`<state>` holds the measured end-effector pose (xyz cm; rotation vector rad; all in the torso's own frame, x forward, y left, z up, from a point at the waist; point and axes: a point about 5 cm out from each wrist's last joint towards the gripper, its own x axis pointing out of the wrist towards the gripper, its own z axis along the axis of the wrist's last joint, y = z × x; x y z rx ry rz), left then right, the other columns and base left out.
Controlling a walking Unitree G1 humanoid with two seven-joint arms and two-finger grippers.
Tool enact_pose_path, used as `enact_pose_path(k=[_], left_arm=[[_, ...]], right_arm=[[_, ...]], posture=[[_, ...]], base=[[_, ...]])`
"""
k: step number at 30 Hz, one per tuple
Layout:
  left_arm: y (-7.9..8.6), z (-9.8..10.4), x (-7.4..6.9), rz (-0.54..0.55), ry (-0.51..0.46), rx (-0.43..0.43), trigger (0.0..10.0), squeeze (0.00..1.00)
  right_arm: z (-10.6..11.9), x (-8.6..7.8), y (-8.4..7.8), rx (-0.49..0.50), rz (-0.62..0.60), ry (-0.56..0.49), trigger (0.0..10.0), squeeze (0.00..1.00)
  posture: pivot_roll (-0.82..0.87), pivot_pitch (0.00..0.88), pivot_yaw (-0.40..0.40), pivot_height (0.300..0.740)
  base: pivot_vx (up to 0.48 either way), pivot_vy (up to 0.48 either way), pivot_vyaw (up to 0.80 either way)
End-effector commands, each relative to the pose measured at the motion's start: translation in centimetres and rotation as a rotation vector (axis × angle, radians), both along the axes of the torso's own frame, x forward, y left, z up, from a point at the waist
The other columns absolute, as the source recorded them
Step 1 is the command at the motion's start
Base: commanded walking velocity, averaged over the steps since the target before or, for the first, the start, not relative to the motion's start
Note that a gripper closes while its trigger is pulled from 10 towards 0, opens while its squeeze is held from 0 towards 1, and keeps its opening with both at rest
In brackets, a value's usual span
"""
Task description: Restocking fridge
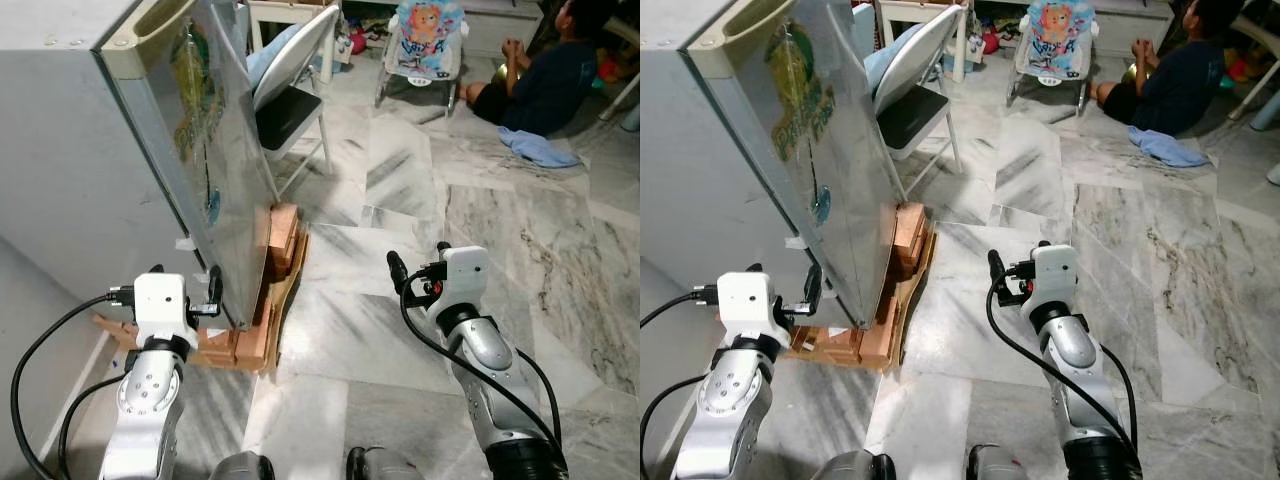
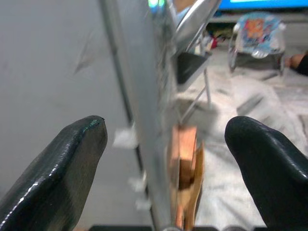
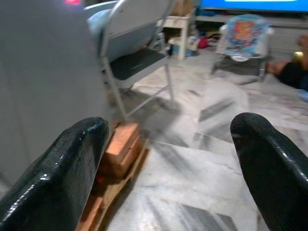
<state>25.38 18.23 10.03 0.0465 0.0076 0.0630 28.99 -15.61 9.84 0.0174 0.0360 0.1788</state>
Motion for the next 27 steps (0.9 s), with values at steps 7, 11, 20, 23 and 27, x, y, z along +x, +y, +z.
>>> enact_pose_path(k=[7, 11, 20, 23, 27], left_arm=[[-0.7, -0.2, -0.2, -0.055, 0.006, -0.009, 10.0, 0.0], [-0.9, -0.1, -0.2, -0.061, 0.001, -0.029, 10.0, 0.0], [-0.8, -0.1, -0.2, -0.066, 0.003, -0.028, 10.0, 0.0], [-0.9, -0.2, -0.2, -0.064, 0.008, -0.025, 10.0, 0.0], [-0.8, -0.2, -0.3, -0.059, 0.013, -0.023, 10.0, 0.0]], right_arm=[[-0.2, -0.7, -0.1, -0.024, 0.011, -0.006, 10.0, 0.0], [-0.3, -0.8, 0.3, -0.022, 0.025, -0.005, 10.0, 0.0], [-0.3, -0.5, 0.3, -0.021, 0.028, -0.001, 10.0, 0.0], [-0.3, -0.5, 0.3, -0.026, 0.029, -0.004, 10.0, 0.0], [-0.4, -0.6, 0.5, -0.019, 0.033, 0.0, 10.0, 0.0]], posture=[[-0.05, 0.127, 0.018, 0.74], [-0.05, 0.126, 0.015, 0.74], [-0.04, 0.125, 0.014, 0.74], [-0.04, 0.126, 0.015, 0.74], [-0.04, 0.128, 0.015, 0.74]], base=[[0.0, 0.0, -0.34], [0.259, 0.0, 0.0], [0.314, 0.0, -0.48], [0.081, 0.0, 0.0], [0.0, 0.0, 0.0]])
